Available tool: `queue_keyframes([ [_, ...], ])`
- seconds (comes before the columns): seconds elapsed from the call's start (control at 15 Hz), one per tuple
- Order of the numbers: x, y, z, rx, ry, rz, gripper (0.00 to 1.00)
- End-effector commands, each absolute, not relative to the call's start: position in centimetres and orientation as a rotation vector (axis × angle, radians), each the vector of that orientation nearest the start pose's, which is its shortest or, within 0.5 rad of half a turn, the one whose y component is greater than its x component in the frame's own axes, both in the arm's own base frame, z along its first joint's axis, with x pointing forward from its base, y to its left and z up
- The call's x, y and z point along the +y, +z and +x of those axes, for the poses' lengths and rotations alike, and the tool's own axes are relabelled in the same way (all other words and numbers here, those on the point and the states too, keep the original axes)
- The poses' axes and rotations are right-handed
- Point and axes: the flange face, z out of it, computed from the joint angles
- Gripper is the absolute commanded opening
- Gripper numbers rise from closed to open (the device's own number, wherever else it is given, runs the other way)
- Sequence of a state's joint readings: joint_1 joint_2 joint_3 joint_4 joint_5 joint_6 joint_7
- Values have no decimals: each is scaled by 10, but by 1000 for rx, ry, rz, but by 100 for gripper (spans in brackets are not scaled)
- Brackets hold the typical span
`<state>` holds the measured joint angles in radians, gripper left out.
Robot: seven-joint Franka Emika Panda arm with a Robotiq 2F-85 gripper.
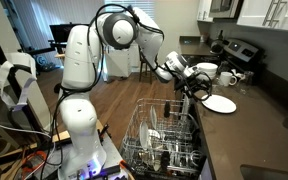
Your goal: Take the white plate from the countertop and place it in the dishwasher at the left
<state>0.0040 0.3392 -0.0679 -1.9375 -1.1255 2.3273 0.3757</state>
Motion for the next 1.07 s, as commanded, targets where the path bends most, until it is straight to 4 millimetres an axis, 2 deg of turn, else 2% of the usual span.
queue_keyframes([
  [0.0,-59,323,642,381,269,2245,100],
  [0.27,-62,324,654,355,317,2228,100],
  [1.0,-49,317,679,355,334,2248,100],
])
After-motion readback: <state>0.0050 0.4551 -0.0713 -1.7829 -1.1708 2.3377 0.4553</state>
